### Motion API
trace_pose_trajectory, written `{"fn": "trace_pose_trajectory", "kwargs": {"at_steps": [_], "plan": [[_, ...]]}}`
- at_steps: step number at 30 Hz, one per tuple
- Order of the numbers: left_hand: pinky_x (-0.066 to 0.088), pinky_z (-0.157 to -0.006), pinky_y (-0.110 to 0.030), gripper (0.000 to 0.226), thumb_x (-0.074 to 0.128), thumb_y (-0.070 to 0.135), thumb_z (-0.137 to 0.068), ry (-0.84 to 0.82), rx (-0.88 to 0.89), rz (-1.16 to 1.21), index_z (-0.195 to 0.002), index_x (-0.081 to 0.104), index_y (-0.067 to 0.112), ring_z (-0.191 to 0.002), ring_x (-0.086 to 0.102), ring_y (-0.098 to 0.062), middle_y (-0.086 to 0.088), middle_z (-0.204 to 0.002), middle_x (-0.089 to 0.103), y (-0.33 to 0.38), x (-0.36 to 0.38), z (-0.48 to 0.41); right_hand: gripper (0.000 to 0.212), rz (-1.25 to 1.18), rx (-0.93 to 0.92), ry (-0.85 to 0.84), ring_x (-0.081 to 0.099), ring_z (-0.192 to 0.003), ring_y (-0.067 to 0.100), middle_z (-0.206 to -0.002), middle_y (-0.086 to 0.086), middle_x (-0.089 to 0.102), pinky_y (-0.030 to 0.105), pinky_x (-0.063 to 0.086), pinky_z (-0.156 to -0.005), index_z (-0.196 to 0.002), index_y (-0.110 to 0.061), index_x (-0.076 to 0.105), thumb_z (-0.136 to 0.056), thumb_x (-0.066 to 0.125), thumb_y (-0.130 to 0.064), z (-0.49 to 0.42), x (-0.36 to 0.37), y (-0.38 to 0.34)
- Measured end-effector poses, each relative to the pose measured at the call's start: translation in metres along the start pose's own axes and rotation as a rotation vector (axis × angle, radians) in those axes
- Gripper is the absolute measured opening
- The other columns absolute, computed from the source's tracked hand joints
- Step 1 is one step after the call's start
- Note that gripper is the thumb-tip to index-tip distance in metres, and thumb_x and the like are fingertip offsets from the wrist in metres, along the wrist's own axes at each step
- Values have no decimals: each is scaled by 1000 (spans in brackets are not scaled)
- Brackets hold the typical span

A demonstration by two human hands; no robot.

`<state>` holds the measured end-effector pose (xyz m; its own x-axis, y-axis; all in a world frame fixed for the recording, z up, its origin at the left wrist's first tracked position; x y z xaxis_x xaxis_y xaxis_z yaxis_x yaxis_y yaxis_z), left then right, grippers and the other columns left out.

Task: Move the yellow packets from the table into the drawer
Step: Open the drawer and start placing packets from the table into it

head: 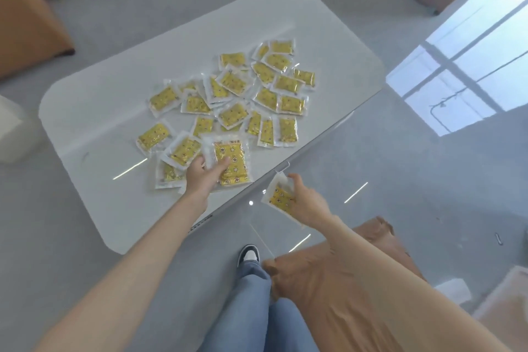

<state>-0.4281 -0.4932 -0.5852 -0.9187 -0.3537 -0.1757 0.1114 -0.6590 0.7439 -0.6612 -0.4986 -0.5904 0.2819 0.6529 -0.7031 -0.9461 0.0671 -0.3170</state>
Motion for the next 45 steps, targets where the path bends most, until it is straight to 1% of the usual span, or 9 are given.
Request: {"fn": "trace_pose_trajectory", "kwargs": {"at_steps": [4, 11, 18, 22, 24, 28, 36, 42, 45], "plan": [[42, -81, -20, 48, 72, 31, -82, 18, 24, -22, -122, 55, 9, -115, 53, -19, 3, -112, 62, -19, 22, -38, 64, 122, -16, -66, 51, -75, 28, -102, 11, 59, 31, 41, -60, -142, -22, 17, -88, 47, -6, -66, 28, 20], [45, -102, -44, 112, 79, 72, -39, 12, 140, -12, -131, 52, 13, -119, 56, -22, -4, -129, 59, -78, 58, -133, 66, 284, -19, -103, 50, -76, 26, -96, 9, 55, 31, 40, -62, -143, -19, 16, -87, 49, -4, -180, 97, 70], [52, -93, -39, 22, 76, 34, -77, -1, 320, 44, -91, 63, 24, -101, 66, -20, -2, -103, 71, -98, 94, -191, 68, 456, -93, -25, 54, -80, 27, -112, 9, 60, 31, 40, -62, -146, -25, 15, -89, 50, -9, -266, 141, 110], [58, -75, -34, 17, 75, 26, -79, -34, 379, 132, -93, 65, 23, -97, 68, -18, 0, -102, 71, -100, 104, -213, 56, 477, -148, 39, 61, -97, 29, -117, 8, 58, 32, 39, -66, -141, -30, 24, -93, 47, -15, -292, 149, 123], [57, -83, -34, 14, 75, 23, -79, -18, 417, 155, -89, 65, 24, -96, 68, -17, 3, -98, 71, -102, 106, -220, 51, 487, -198, 23, 60, -100, 30, -118, 9, 57, 32, 39, -68, -140, -30, 26, -94, 45, -19, -297, 154, 125], [51, -95, -33, 14, 76, 22, -79, 19, 461, 170, -86, 64, 24, -97, 67, -16, 6, -94, 70, -109, 113, -226, 61, 445, -243, -68, 54, -88, 28, -118, 13, 55, 32, 41, -66, -144, -31, 20, -92, 39, -6, -298, 166, 128], [49, -74, -17, 25, 74, 27, -80, 117, 537, 182, -100, 61, 20, -92, 64, -9, 7, -98, 67, -115, 118, -219, 67, 711, -302, 39, 51, -78, 23, -112, 7, 58, 22, 28, -46, -148, -38, 14, -95, 35, -2, -293, 155, 134], [47, -70, -12, 28, 71, 24, -83, 135, 571, 180, -107, 59, 18, -94, 62, -6, 6, -104, 66, -118, 117, -213, 57, 811, -397, 45, 60, -103, 25, -123, 5, 56, 28, 44, -72, -147, -38, 20, -99, 40, -15, -272, 147, 139], [48, -68, -13, 26, 71, 25, -83, 140, 560, 203, -106, 60, 20, -90, 62, -4, 8, -100, 66, -118, 120, -214, 53, 709, -441, 119, 61, -89, 27, -111, 7, 60, 31, 45, -67, -142, -33, 25, -97, 44, -14, -253, 134, 142]]}}
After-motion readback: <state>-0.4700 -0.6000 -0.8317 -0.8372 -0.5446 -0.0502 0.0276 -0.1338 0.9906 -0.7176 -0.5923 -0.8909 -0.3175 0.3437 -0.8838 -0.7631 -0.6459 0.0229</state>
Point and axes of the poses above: each hand's wrist, its own z-axis away from the middle knuckle, its own x-axis out of the palm, y = z × x, the point moved 7 cm from there along -z, towards the middle knuckle
